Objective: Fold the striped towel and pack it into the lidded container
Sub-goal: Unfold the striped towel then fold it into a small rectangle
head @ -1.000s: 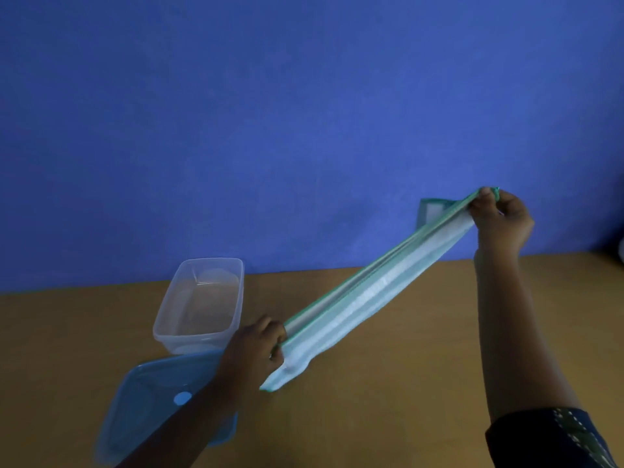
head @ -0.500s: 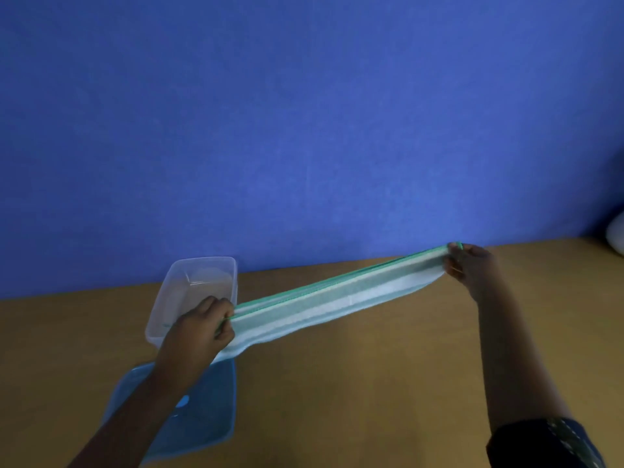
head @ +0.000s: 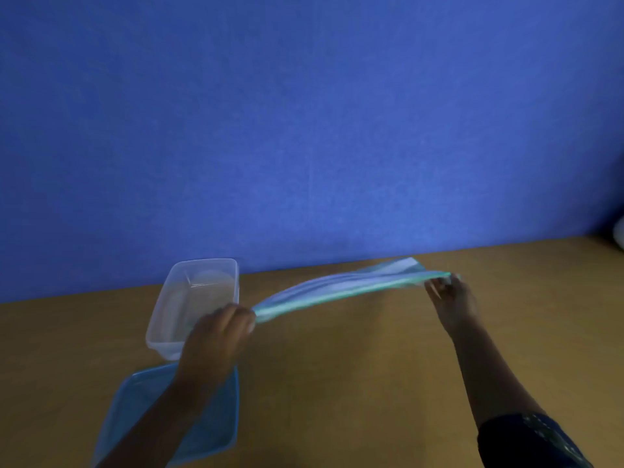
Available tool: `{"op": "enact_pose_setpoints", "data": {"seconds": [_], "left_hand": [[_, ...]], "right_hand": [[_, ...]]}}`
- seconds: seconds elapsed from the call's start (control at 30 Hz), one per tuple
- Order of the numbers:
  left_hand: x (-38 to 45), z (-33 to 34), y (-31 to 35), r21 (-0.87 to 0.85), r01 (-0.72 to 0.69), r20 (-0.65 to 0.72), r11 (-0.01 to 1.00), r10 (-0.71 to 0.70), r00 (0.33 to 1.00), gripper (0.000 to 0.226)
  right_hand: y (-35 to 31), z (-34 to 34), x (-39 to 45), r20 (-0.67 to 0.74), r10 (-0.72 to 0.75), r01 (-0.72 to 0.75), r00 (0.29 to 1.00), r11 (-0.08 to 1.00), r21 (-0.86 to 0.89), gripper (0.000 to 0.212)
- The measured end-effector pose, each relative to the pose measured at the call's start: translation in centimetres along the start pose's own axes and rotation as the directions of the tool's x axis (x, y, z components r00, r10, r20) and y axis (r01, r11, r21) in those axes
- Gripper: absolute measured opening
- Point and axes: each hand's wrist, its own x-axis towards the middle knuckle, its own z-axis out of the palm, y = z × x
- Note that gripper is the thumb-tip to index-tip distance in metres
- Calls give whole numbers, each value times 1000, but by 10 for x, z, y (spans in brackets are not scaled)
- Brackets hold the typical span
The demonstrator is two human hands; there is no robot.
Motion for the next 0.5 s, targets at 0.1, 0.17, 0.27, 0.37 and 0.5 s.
{"op": "enact_pose_setpoints", "data": {"seconds": [0.1,0.17,0.27,0.37,0.5], "left_hand": [[-51,28,38,25,-60,46,998,59,997,9],[-79,43,61,-4,-37,77,999,37,996,20],[-109,59,81,17,-26,205,999,22,979,31],[-119,66,86,-8,34,300,999,-30,953,28],[-117,66,89,-19,140,333,990,-126,935,17]], "right_hand": [[37,-35,-7,-93,46,-71,995,954,-293,25],[63,-52,-14,-83,51,-84,995,880,-468,20],[87,-63,-13,-208,-30,-67,978,894,-443,21],[92,-54,-12,-316,-73,-112,946,840,-531,56],[104,-51,-10,-381,-75,-225,922,698,-680,53]]}}
